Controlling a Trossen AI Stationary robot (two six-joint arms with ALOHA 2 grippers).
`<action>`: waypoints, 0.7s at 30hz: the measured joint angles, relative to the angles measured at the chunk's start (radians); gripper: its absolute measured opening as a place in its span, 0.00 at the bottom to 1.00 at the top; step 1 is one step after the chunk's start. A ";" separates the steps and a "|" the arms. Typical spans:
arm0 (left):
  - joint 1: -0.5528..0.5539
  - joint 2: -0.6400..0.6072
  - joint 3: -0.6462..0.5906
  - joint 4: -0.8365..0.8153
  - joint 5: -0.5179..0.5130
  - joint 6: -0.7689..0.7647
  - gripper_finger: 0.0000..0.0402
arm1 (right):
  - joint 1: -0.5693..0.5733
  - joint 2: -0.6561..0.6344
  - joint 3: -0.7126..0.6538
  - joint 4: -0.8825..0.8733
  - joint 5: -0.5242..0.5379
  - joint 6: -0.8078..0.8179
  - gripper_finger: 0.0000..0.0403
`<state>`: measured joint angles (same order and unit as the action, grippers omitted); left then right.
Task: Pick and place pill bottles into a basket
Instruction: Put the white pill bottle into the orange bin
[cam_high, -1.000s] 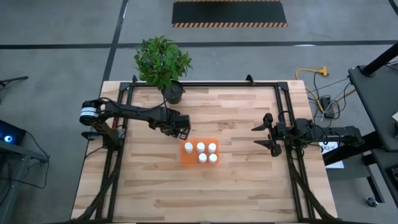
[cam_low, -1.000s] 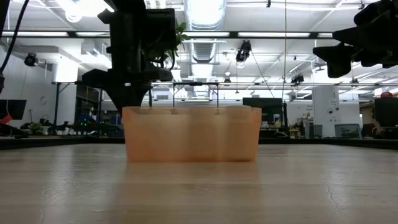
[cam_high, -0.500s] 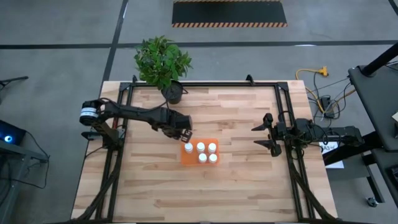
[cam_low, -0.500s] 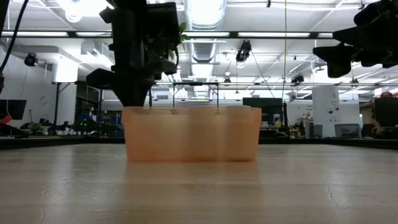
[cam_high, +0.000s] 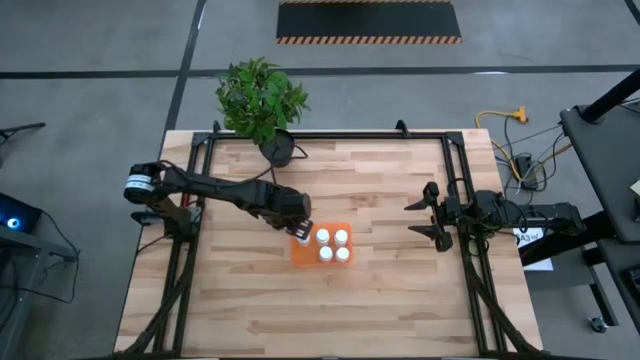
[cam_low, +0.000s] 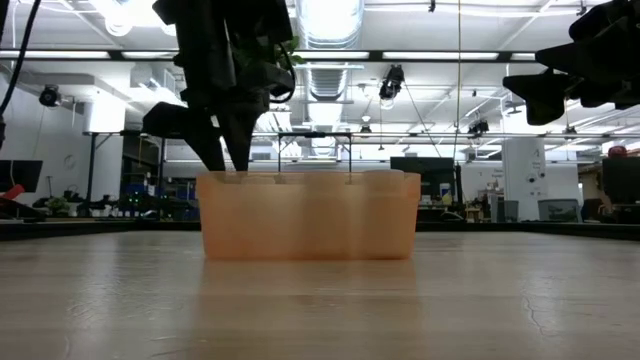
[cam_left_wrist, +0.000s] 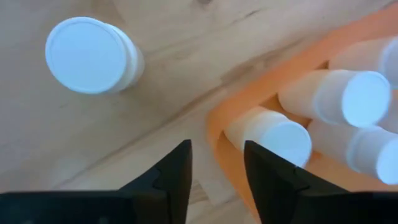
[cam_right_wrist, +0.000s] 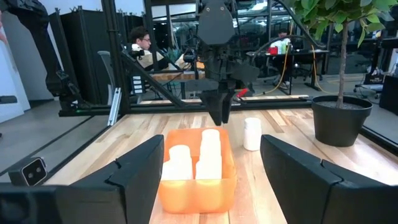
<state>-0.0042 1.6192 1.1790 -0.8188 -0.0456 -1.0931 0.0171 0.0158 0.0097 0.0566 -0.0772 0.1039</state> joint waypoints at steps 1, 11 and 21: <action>-0.002 -0.006 -0.001 0.001 0.000 0.000 0.34 | 0.000 0.000 0.000 0.000 0.000 0.000 0.63; -0.005 -0.052 -0.007 0.020 -0.016 0.007 0.53 | 0.000 0.000 0.000 0.000 0.000 0.000 0.62; -0.005 -0.053 -0.007 0.030 -0.045 0.004 0.56 | 0.000 0.000 0.000 0.000 -0.001 0.000 0.63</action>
<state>-0.0097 1.5665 1.1725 -0.7887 -0.0909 -1.0893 0.0170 0.0158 0.0093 0.0564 -0.0779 0.1040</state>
